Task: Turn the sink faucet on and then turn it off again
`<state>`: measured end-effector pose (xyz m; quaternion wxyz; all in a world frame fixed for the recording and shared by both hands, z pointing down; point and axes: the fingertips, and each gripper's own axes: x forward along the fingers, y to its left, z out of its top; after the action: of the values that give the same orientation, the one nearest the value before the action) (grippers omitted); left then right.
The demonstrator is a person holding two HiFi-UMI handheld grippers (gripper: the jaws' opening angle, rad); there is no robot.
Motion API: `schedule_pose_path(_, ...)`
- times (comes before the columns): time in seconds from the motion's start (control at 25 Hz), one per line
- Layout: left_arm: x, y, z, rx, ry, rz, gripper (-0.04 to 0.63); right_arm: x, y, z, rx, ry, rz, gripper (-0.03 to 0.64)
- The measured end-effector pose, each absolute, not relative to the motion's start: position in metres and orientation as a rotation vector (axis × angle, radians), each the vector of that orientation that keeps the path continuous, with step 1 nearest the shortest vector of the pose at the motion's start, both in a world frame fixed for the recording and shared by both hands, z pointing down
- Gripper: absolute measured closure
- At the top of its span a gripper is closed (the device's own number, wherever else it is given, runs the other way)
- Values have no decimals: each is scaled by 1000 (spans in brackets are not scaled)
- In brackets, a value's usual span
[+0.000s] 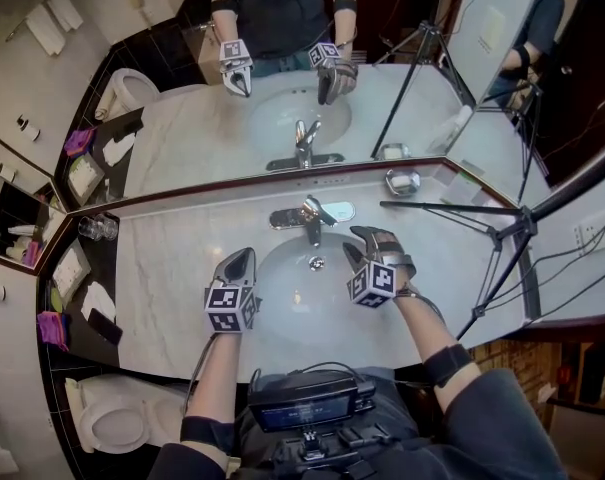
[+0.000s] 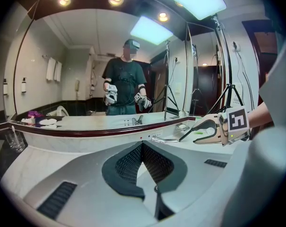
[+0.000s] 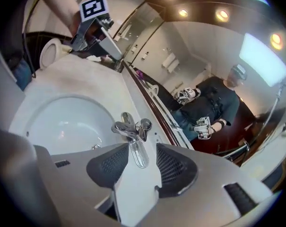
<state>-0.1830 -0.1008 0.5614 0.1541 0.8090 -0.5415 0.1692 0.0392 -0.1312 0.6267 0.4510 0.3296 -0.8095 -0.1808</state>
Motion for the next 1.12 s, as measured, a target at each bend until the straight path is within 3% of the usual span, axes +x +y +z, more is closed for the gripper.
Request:
schedule_pose_path(0.44, -184, -115, 570, 2304, -1539, 492, 595, 15, -177, 660, 581, -1797, -743, 388)
schedule_pose_path(1.12, -192, -123, 591, 2263, -1524, 505, 594, -12, -209, 673, 476, -1779, -752, 397)
